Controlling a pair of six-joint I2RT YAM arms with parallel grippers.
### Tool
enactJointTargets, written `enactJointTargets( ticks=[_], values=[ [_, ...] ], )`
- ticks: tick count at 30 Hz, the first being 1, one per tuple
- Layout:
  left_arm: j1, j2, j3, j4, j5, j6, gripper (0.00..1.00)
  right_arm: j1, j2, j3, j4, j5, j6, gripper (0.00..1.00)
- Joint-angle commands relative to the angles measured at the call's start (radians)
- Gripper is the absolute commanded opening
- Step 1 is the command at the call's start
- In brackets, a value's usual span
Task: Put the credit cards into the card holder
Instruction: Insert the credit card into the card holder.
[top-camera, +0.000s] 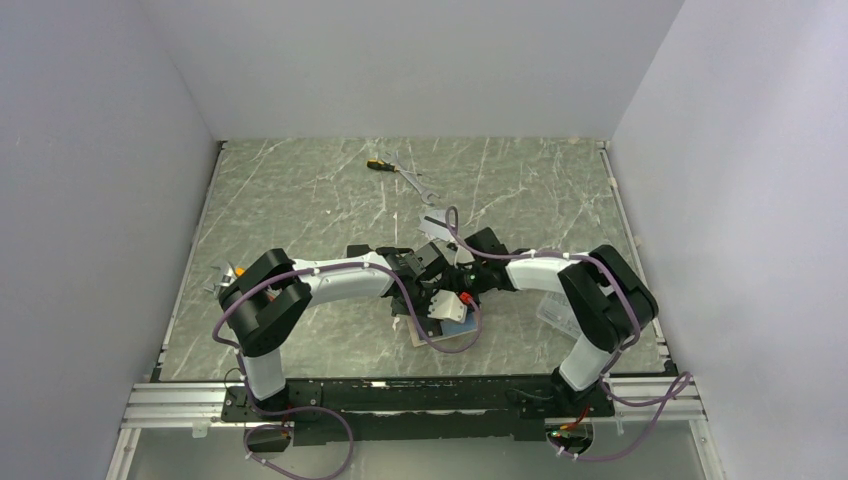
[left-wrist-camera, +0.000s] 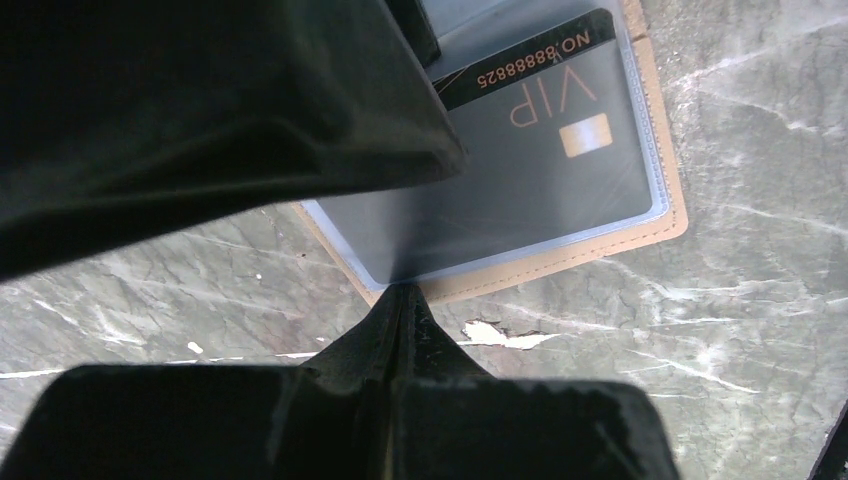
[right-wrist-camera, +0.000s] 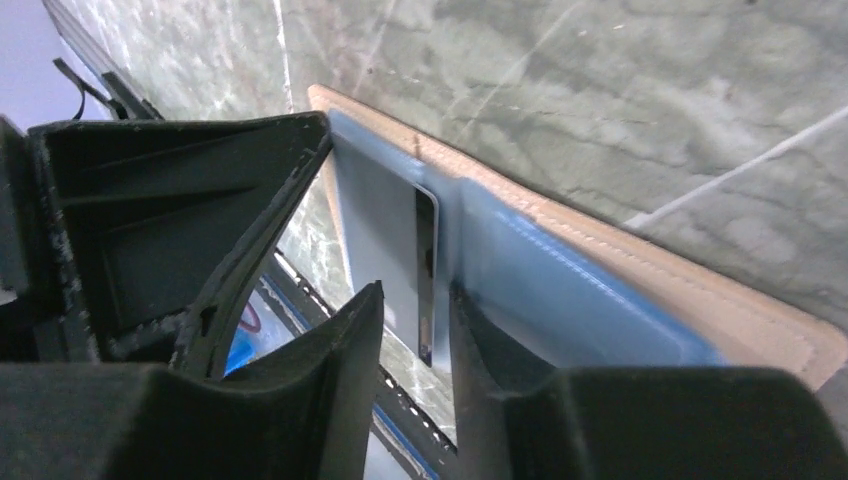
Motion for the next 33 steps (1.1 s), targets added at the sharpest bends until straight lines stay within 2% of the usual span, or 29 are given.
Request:
enactJointTargets(
  ticks=[1, 4, 12, 19, 22, 23, 25, 26, 28, 30, 31, 32, 33],
  values=[
    [0.008, 0.036, -0.014, 0.066, -0.028, 0.029, 0.02, 0.005, -0.062, -0.018, -0.002, 0.047, 0.03, 0.39],
    [0.017, 0.028, -0.013, 0.062, -0.027, 0.028, 0.02, -0.01, -0.088, -0.004, -0.044, 0.079, 0.022, 0.46],
    [0.093, -0.047, 0.069, -0.014, -0.01, -0.009, 0.03, -0.079, -0.171, 0.043, -0.143, 0.151, 0.008, 0.5],
    [0.151, -0.158, 0.185, -0.095, -0.077, -0.038, 0.16, -0.149, -0.198, 0.174, -0.208, 0.207, -0.012, 0.56],
    [0.162, -0.19, 0.222, -0.105, -0.099, -0.048, 0.31, -0.171, -0.186, 0.263, -0.242, 0.272, -0.028, 0.61],
    [0.168, -0.195, 0.238, -0.108, -0.143, -0.047, 0.34, -0.177, -0.181, 0.288, -0.243, 0.292, -0.031, 0.63],
    [0.184, -0.205, 0.28, -0.105, -0.194, -0.048, 0.47, -0.188, -0.162, 0.336, -0.231, 0.309, -0.03, 0.71],
    [0.195, -0.21, 0.304, -0.099, -0.224, -0.052, 0.51, -0.195, -0.147, 0.363, -0.23, 0.307, -0.028, 0.74],
    [0.238, -0.209, 0.365, -0.095, -0.263, -0.078, 0.47, -0.21, -0.113, 0.411, -0.227, 0.3, -0.03, 0.79],
    [0.305, -0.199, 0.42, -0.129, -0.225, -0.11, 0.53, -0.223, -0.082, 0.45, -0.223, 0.317, -0.035, 0.82],
    [0.337, -0.189, 0.425, -0.126, -0.203, -0.126, 0.93, -0.231, -0.066, 0.465, -0.214, 0.318, -0.036, 0.82],
    [0.368, -0.173, 0.427, -0.128, -0.186, -0.139, 0.99, -0.235, -0.048, 0.478, -0.203, 0.322, -0.04, 0.82],
    [0.389, -0.143, 0.439, -0.148, -0.16, -0.148, 0.99, -0.24, -0.029, 0.49, -0.19, 0.331, -0.044, 0.82]
  ],
)
